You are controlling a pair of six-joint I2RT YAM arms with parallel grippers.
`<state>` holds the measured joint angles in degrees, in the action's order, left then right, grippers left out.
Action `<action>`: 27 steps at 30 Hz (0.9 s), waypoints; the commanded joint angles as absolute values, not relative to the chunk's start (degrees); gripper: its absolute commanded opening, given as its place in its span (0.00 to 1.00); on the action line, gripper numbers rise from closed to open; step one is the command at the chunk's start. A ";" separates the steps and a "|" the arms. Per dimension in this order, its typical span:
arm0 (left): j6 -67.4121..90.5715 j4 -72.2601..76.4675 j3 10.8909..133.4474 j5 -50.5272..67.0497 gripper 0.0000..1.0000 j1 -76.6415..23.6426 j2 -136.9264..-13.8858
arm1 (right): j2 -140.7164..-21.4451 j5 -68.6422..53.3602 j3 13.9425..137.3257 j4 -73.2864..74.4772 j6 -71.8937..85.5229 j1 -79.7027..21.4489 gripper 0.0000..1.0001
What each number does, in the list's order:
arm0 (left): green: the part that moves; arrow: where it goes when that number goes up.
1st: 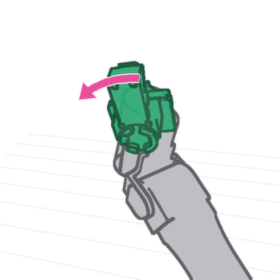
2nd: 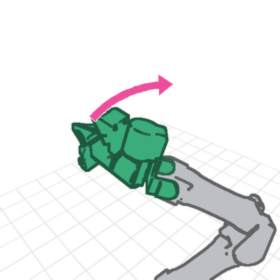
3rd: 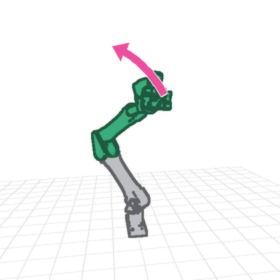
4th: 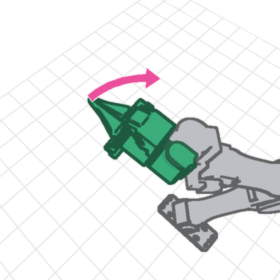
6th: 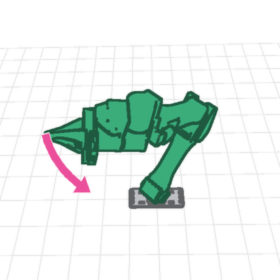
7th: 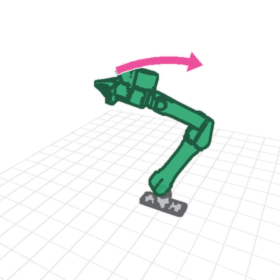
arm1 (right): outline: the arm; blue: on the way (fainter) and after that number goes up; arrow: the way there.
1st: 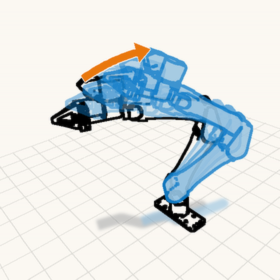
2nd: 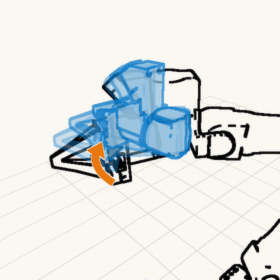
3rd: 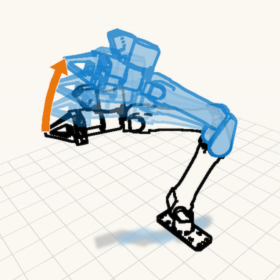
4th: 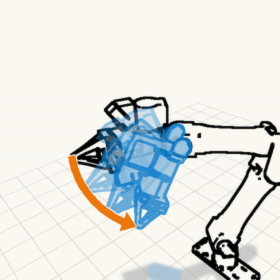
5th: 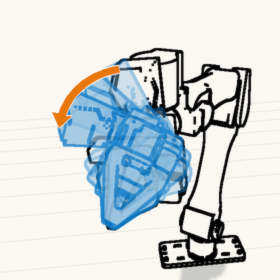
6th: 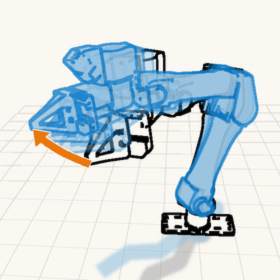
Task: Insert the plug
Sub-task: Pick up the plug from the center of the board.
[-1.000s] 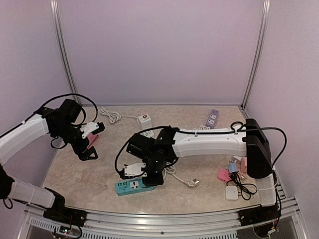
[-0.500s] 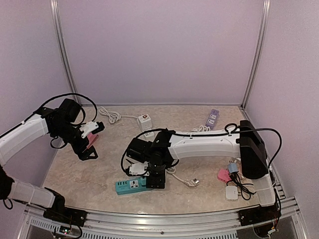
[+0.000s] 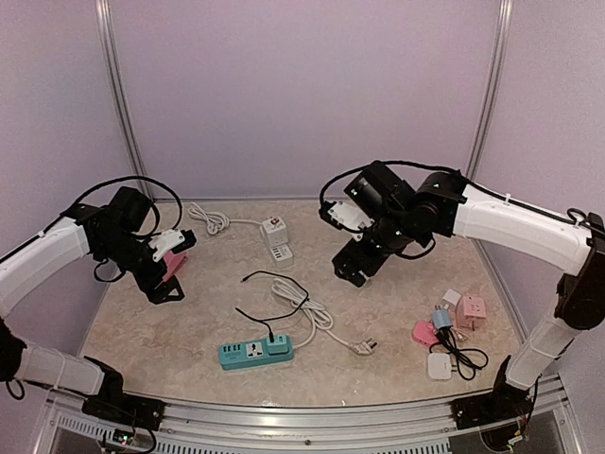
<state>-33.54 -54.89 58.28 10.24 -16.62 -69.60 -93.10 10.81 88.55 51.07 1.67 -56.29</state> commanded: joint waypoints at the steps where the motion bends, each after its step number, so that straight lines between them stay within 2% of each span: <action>1: -34.02 -54.94 59.17 10.68 0.99 -15.91 -68.40 | -92.86 10.05 78.75 60.28 22.25 -44.46 0.89; 8: -33.84 -55.10 59.16 11.06 0.99 -15.90 -67.71 | -90.52 13.65 74.67 57.78 25.96 -37.19 0.77; 11: -33.92 -55.19 58.82 10.99 0.99 -15.89 -67.35 | -91.01 8.10 76.07 55.11 21.90 -38.02 0.70; 14: -33.93 -54.82 58.46 10.87 0.99 -15.90 -67.32 | -91.87 2.83 77.88 51.73 15.65 -43.73 0.62; 17: -33.77 -54.69 58.45 10.90 0.99 -15.83 -67.61 | -93.36 1.10 80.15 46.95 7.43 -54.23 0.64; 19: -33.65 -54.71 58.48 10.88 0.99 -15.86 -67.76 | -95.47 5.82 82.73 49.14 9.45 -55.33 0.63; 23: -33.58 -54.65 58.21 11.40 0.99 -15.87 -67.59 | -98.33 14.32 83.82 56.50 19.49 -47.57 0.58; 27: -33.55 -54.49 57.57 11.35 0.99 -15.81 -67.00 | -95.22 18.87 78.09 58.53 29.26 -38.41 0.66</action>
